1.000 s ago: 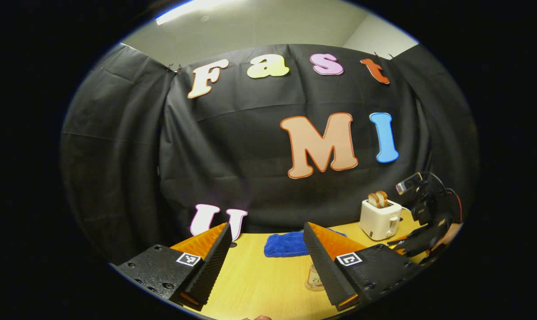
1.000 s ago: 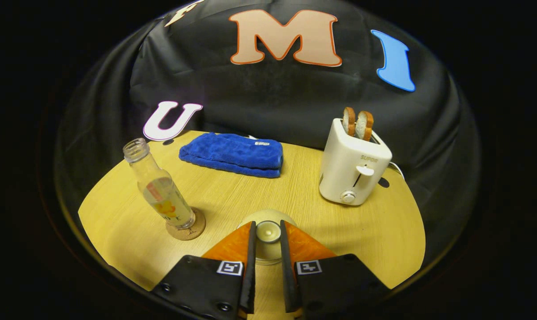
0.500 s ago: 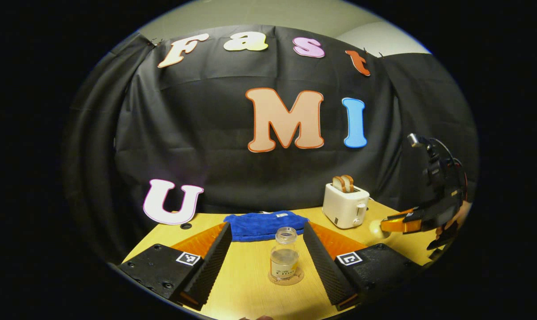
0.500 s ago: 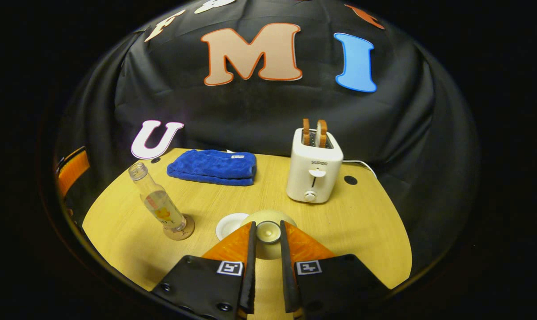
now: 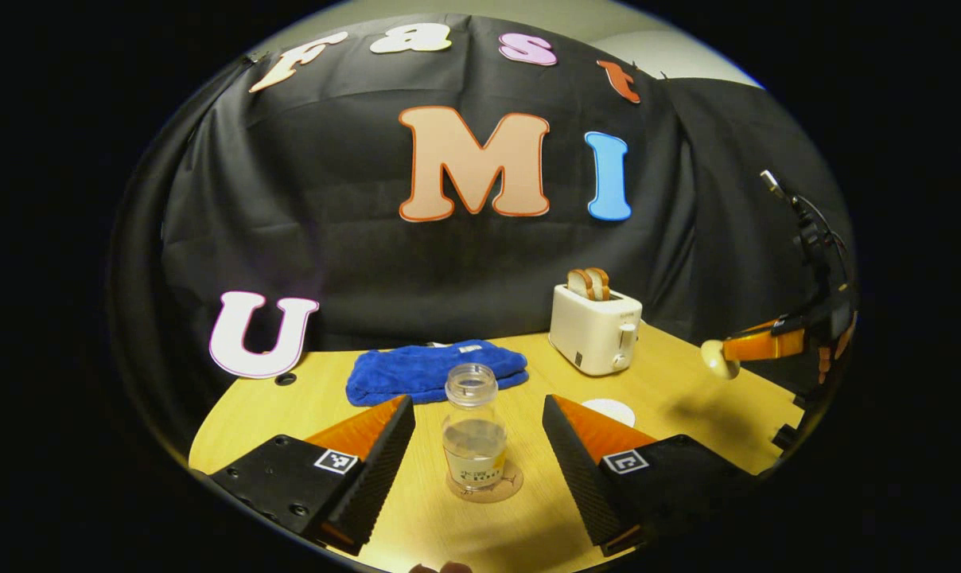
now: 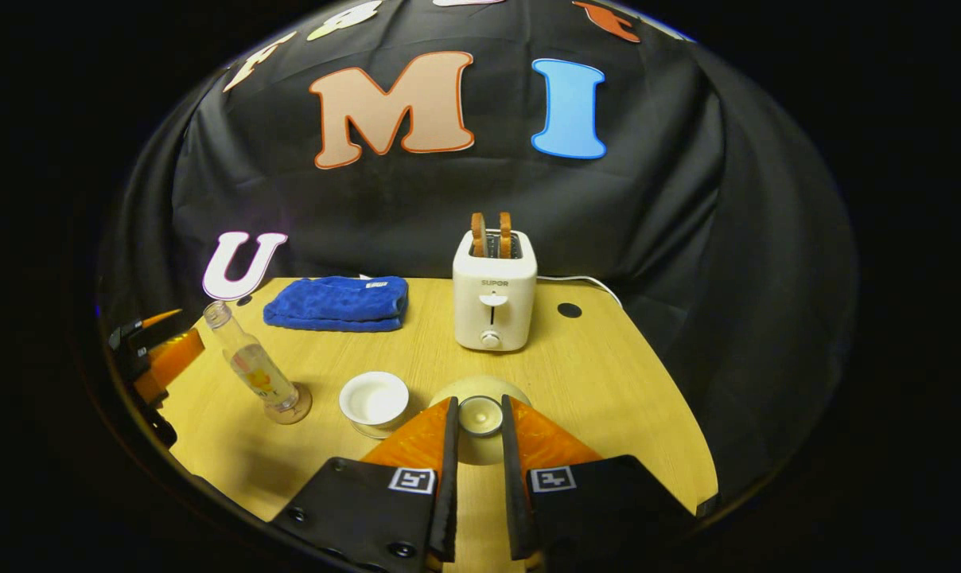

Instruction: Open the teacup lid with one hand, grasp the water bottle and pour water into the teacup with the other hand; after pouring, place the water bottle on the coaster and then close the teacup lid.

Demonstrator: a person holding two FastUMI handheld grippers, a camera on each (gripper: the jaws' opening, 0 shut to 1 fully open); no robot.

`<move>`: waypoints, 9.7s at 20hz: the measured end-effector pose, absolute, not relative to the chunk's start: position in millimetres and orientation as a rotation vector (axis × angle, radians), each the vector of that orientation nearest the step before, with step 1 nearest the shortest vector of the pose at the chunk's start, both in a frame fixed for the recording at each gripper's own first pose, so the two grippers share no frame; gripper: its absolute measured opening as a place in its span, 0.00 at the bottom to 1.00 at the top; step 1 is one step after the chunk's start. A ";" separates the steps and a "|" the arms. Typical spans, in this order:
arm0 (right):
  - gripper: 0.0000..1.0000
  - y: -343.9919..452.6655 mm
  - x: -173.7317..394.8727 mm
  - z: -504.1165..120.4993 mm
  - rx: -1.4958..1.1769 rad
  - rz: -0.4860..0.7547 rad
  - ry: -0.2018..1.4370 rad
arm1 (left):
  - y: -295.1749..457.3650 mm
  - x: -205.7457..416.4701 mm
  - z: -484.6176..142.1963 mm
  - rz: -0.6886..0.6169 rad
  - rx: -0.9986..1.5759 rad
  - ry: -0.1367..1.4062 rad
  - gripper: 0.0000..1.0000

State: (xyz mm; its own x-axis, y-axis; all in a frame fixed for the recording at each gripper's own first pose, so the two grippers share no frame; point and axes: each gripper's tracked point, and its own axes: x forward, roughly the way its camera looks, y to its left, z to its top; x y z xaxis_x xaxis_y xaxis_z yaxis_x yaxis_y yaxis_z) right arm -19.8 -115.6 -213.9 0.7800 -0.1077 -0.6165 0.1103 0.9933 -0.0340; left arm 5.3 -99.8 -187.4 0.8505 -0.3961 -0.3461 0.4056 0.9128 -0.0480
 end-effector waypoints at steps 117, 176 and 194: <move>0.27 -208.5 -102.9 -297.1 0.180 -0.090 0.754 | -131.7 69.5 -262.9 -0.697 2.206 0.807 0.64; 0.29 -129.6 -80.9 -259.4 -0.002 0.018 0.799 | -144.1 16.5 -301.8 -0.537 0.599 0.704 0.64; 0.27 -77.0 -68.3 -240.2 -0.052 0.072 0.806 | -125.9 31.6 -303.8 -0.409 0.145 0.549 0.69</move>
State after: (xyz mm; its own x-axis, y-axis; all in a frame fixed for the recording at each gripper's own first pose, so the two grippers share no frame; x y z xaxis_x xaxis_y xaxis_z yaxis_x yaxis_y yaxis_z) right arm -68.3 -77.0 -240.2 0.6900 0.0441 -0.7225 -0.0838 0.9963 -0.0193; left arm 31.6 -125.9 -303.8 0.7750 -0.3379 -0.5340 0.4145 0.9097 0.0259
